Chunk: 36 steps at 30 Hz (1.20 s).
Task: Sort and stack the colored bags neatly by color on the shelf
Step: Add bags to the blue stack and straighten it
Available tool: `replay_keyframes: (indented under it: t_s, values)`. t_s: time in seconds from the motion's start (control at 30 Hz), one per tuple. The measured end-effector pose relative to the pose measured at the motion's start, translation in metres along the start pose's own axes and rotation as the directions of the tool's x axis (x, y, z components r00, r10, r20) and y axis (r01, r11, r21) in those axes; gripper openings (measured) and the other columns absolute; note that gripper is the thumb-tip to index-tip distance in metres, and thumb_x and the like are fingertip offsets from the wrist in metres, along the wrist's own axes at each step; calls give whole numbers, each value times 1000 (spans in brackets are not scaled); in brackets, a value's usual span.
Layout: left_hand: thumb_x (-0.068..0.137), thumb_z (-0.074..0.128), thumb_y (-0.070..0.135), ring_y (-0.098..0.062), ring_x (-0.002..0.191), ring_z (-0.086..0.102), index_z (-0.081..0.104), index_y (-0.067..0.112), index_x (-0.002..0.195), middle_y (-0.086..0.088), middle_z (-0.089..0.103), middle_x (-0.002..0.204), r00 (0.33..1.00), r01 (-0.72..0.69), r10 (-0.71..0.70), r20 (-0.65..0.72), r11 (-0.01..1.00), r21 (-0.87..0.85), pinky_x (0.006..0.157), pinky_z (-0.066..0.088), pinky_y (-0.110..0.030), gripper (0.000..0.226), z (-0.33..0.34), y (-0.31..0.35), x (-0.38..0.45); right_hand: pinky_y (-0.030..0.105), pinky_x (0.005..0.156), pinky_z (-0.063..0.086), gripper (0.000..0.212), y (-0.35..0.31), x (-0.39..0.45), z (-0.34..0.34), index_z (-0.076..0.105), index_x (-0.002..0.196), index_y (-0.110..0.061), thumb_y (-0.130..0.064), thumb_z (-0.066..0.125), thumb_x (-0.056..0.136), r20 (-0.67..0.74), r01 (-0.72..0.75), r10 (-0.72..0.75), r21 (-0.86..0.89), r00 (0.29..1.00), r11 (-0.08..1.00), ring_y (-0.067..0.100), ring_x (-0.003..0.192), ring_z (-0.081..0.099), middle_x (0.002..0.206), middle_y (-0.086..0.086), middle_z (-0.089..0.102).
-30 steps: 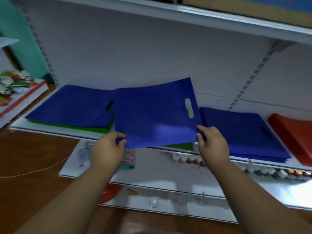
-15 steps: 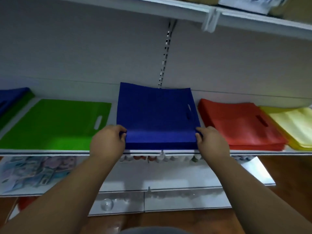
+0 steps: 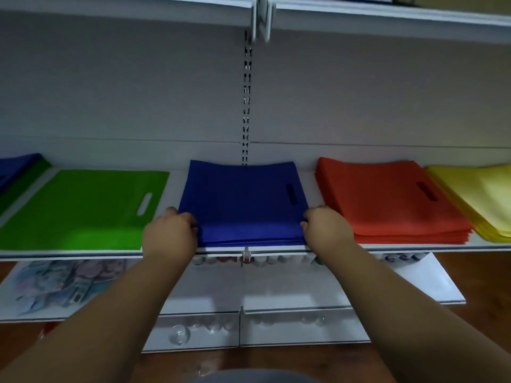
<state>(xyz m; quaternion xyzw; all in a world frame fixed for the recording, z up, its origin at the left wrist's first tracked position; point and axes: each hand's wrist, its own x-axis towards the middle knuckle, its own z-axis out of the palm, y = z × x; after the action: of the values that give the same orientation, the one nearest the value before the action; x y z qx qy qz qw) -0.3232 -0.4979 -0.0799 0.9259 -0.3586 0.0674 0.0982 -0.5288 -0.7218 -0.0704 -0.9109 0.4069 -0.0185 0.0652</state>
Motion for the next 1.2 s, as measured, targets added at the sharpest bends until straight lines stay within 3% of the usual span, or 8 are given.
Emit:
replay_keyframes:
  t_s: [0.17, 0.4, 0.67, 0.8, 1.0, 1.13, 1.2]
  values:
    - [75, 78, 20, -36, 63, 60, 77, 15, 92, -15, 59, 81, 997, -43, 40, -62, 998, -45, 57, 46, -33, 18, -8, 1, -2, 30, 61, 38, 24, -25, -6, -6, 65, 99, -9, -27, 49, 98, -88, 38, -35, 39, 996, 998, 27, 77, 56, 102, 9, 59]
    - [84, 70, 31, -31, 89, 64, 69, 22, 114, -8, 66, 101, 993, -26, -2, -117, 972, -235, 72, 49, -35, 32, -24, -48, -19, 38, 74, 53, 32, -144, -10, -9, 64, 119, -16, -37, 51, 98, -131, 319, -299, 177, 945, 931, 27, 92, 59, 112, 7, 59]
    - [88, 66, 34, -23, 95, 64, 65, 27, 124, -3, 68, 97, 985, 151, -172, -30, 927, -343, 76, 47, -33, 37, -44, -228, -48, 35, 80, 48, 37, -340, -22, 17, 63, 126, -19, -38, 54, 96, -125, 479, -462, 245, 878, 843, 28, 103, 59, 113, 8, 61]
    - [88, 64, 34, -23, 96, 62, 60, 29, 128, 1, 66, 90, 961, 242, -274, -27, 888, -391, 76, 47, -33, 40, -62, -330, -59, 34, 84, 47, 41, -449, -30, 40, 60, 130, -19, -37, 59, 93, -125, 581, -571, 279, 811, 765, 29, 106, 60, 114, 10, 64]
    - [90, 62, 33, -18, 86, 62, 57, 35, 130, 8, 58, 75, 937, 338, -342, 66, 843, -418, 74, 50, -32, 40, -86, -439, -77, 31, 82, 46, 54, -571, -29, 66, 43, 146, -33, -40, 56, 93, 34, 556, -602, 346, 798, 756, 27, 104, 60, 112, 8, 64]
    - [91, 60, 31, -13, 80, 61, 55, 38, 130, 7, 61, 79, 918, 388, -372, 136, 775, -500, 73, 51, -32, 41, -83, -476, -77, 31, 70, 44, 68, -612, -16, 78, 15, 152, -46, -48, 52, 95, 195, 520, -564, 234, 802, 821, 28, 100, 62, 108, 5, 65]
    - [91, 60, 29, -14, 78, 60, 54, 38, 131, 5, 61, 79, 908, 410, -383, 170, 726, -552, 75, 52, -34, 42, -78, -486, -76, 30, 67, 40, 70, -620, -12, 84, 10, 152, -47, -51, 50, 95, 248, 521, -555, 194, 794, 831, 28, 101, 62, 111, 6, 66]
